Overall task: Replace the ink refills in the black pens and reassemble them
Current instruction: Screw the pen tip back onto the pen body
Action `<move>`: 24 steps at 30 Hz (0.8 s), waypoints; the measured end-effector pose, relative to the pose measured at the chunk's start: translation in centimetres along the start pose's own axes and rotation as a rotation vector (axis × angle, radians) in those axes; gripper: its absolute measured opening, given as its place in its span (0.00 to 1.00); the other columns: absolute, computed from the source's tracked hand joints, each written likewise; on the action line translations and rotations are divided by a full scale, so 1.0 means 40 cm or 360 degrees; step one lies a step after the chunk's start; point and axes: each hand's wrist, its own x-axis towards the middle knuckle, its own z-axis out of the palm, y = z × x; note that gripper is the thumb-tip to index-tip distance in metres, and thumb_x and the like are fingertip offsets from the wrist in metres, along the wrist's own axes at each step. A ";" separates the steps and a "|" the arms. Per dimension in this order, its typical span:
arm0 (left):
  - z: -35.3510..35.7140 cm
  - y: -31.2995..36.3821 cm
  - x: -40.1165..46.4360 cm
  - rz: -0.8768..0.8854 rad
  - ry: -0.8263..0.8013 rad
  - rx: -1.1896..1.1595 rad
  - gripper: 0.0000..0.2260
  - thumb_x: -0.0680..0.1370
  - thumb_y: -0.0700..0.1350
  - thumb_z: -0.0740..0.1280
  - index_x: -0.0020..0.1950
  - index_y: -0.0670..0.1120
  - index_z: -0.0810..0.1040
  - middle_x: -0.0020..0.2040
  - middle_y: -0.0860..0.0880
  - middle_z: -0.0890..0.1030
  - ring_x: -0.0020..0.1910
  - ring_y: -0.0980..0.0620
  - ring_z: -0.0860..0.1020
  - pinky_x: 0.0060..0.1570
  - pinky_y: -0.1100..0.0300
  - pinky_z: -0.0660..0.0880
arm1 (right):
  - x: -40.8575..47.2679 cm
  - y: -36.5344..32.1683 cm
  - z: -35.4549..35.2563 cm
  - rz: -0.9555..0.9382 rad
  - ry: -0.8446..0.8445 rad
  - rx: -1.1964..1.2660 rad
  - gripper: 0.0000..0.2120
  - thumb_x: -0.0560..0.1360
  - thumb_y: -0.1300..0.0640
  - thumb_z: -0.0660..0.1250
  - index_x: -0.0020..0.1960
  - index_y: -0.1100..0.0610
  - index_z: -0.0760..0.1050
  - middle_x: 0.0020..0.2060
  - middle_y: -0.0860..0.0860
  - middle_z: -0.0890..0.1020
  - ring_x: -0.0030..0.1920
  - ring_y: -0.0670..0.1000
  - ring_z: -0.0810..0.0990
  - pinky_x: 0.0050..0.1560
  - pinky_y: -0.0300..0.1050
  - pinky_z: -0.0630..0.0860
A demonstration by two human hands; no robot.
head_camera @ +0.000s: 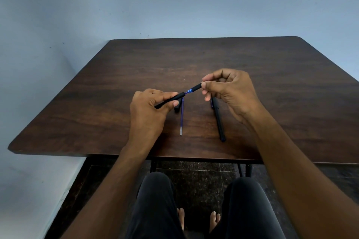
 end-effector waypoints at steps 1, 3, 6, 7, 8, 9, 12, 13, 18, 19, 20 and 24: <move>-0.001 0.004 0.000 0.0017 -0.0002 -0.0005 0.12 0.71 0.47 0.77 0.54 0.54 0.85 0.43 0.65 0.78 0.52 0.63 0.75 0.49 0.77 0.67 | -0.002 0.001 0.003 0.0003 -0.0006 -0.0005 0.05 0.73 0.70 0.73 0.49 0.67 0.80 0.37 0.63 0.85 0.35 0.60 0.82 0.41 0.50 0.82; -0.001 0.009 -0.001 0.0042 -0.0007 -0.0010 0.13 0.71 0.45 0.77 0.54 0.54 0.85 0.42 0.68 0.76 0.51 0.73 0.73 0.49 0.80 0.66 | -0.006 0.002 0.010 0.0005 -0.0012 -0.0008 0.06 0.73 0.70 0.73 0.49 0.67 0.80 0.37 0.62 0.85 0.35 0.60 0.82 0.41 0.49 0.83; 0.002 0.008 -0.005 -0.0002 -0.0045 -0.0078 0.14 0.72 0.44 0.76 0.55 0.58 0.83 0.43 0.65 0.78 0.50 0.68 0.76 0.49 0.77 0.69 | -0.008 0.006 0.016 0.0007 0.0004 -0.0008 0.05 0.73 0.70 0.73 0.49 0.67 0.80 0.36 0.62 0.85 0.36 0.61 0.82 0.42 0.50 0.83; 0.003 0.007 -0.007 -0.0034 -0.0051 -0.0141 0.14 0.72 0.44 0.76 0.54 0.59 0.83 0.44 0.61 0.80 0.49 0.64 0.78 0.49 0.76 0.71 | -0.009 0.007 0.016 0.0007 0.0006 -0.0013 0.06 0.73 0.70 0.73 0.49 0.67 0.81 0.37 0.62 0.85 0.36 0.61 0.82 0.42 0.51 0.83; 0.004 0.007 -0.008 -0.0062 -0.0054 -0.0200 0.14 0.72 0.43 0.77 0.54 0.58 0.83 0.46 0.58 0.81 0.48 0.62 0.79 0.48 0.75 0.72 | -0.010 0.007 0.015 0.0005 0.0004 -0.0018 0.06 0.73 0.70 0.73 0.49 0.66 0.81 0.37 0.62 0.85 0.36 0.61 0.83 0.43 0.51 0.83; 0.005 0.007 -0.009 -0.0080 -0.0054 -0.0237 0.13 0.72 0.43 0.77 0.54 0.57 0.84 0.46 0.57 0.82 0.47 0.61 0.80 0.47 0.75 0.72 | -0.011 0.007 0.015 0.0004 0.0000 -0.0020 0.06 0.73 0.70 0.73 0.49 0.66 0.81 0.38 0.63 0.86 0.36 0.61 0.83 0.44 0.52 0.83; 0.006 0.008 -0.010 -0.0110 -0.0063 -0.0267 0.13 0.72 0.42 0.76 0.53 0.56 0.84 0.47 0.55 0.82 0.48 0.60 0.80 0.47 0.76 0.71 | -0.013 0.004 0.014 0.0003 -0.0009 -0.0008 0.06 0.73 0.70 0.74 0.49 0.66 0.81 0.40 0.64 0.85 0.37 0.61 0.83 0.46 0.55 0.83; 0.007 0.007 -0.009 -0.0111 -0.0066 -0.0267 0.13 0.72 0.42 0.76 0.53 0.57 0.84 0.47 0.55 0.82 0.48 0.60 0.80 0.47 0.76 0.71 | -0.013 0.003 0.015 0.0007 -0.0012 0.0004 0.06 0.73 0.69 0.74 0.50 0.67 0.81 0.40 0.65 0.85 0.37 0.61 0.83 0.45 0.55 0.83; 0.006 0.013 -0.009 -0.0115 -0.0065 -0.0247 0.14 0.72 0.42 0.76 0.54 0.57 0.83 0.47 0.55 0.82 0.48 0.60 0.80 0.47 0.76 0.72 | -0.013 0.001 0.020 0.0043 -0.0048 0.0060 0.08 0.73 0.68 0.74 0.50 0.69 0.81 0.38 0.62 0.86 0.35 0.57 0.83 0.37 0.47 0.82; 0.005 0.013 -0.009 -0.0116 -0.0064 -0.0244 0.14 0.72 0.42 0.76 0.54 0.57 0.83 0.47 0.55 0.82 0.48 0.60 0.80 0.47 0.76 0.72 | -0.013 0.001 0.021 0.0048 -0.0051 0.0064 0.08 0.72 0.67 0.75 0.49 0.69 0.81 0.38 0.62 0.86 0.35 0.56 0.83 0.36 0.46 0.81; 0.005 0.014 -0.009 -0.0119 -0.0063 -0.0244 0.13 0.72 0.43 0.76 0.54 0.56 0.83 0.48 0.55 0.82 0.48 0.61 0.80 0.47 0.76 0.72 | -0.013 0.001 0.021 0.0052 -0.0052 0.0059 0.08 0.72 0.65 0.75 0.49 0.69 0.81 0.38 0.62 0.86 0.36 0.56 0.82 0.35 0.46 0.81; 0.003 0.015 -0.008 -0.0131 -0.0052 -0.0239 0.12 0.72 0.43 0.76 0.54 0.54 0.85 0.48 0.55 0.82 0.48 0.60 0.80 0.47 0.76 0.72 | -0.014 -0.001 0.025 0.0049 -0.0044 -0.0041 0.11 0.74 0.60 0.75 0.47 0.69 0.81 0.38 0.64 0.85 0.34 0.55 0.81 0.31 0.45 0.78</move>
